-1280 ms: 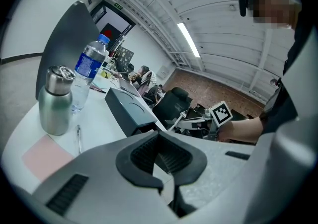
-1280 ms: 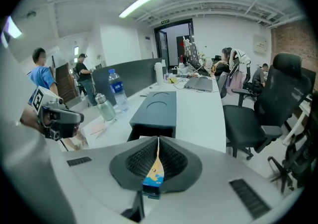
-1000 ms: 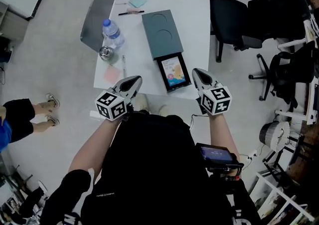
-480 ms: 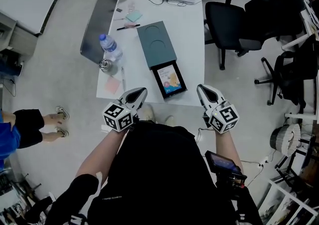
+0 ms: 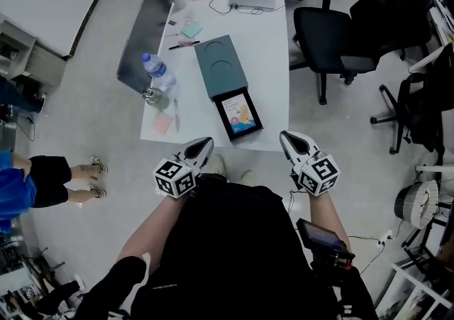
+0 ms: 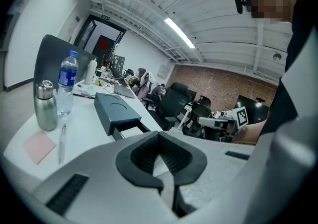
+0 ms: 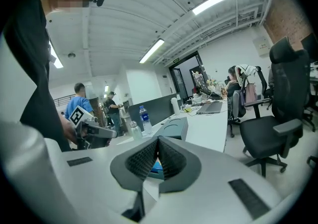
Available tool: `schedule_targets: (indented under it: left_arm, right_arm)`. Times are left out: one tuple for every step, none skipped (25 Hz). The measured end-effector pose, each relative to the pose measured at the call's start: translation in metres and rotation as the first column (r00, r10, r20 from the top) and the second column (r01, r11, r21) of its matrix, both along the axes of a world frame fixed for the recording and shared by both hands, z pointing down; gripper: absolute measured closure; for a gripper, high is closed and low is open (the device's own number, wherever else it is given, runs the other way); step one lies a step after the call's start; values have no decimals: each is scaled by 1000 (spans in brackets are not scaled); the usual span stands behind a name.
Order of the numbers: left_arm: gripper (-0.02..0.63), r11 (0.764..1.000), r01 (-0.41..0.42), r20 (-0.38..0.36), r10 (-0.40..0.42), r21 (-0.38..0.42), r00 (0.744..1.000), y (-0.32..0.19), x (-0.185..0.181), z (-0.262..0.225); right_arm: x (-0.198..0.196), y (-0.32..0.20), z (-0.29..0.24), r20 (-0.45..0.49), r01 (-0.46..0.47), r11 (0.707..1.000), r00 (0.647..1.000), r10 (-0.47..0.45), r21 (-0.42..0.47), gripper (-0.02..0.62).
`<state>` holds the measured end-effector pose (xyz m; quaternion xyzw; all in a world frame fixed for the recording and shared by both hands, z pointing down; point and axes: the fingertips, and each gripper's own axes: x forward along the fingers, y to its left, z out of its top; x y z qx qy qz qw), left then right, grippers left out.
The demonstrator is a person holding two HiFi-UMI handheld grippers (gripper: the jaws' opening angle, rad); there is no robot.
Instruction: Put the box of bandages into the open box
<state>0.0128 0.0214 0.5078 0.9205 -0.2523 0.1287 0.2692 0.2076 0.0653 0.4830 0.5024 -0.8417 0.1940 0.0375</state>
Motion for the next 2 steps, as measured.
schedule_targets:
  left_arm:
    - [600,1000,6,4,-6,-3,1000,4,0,1]
    - [600,1000,13,8,-12,-6,1000,8,0,2]
  right_arm:
    - [1,2,1,2,3,1000,1000,-3,-2,570]
    - [3,5,2,4,5,1000,1000,-5,-3,569]
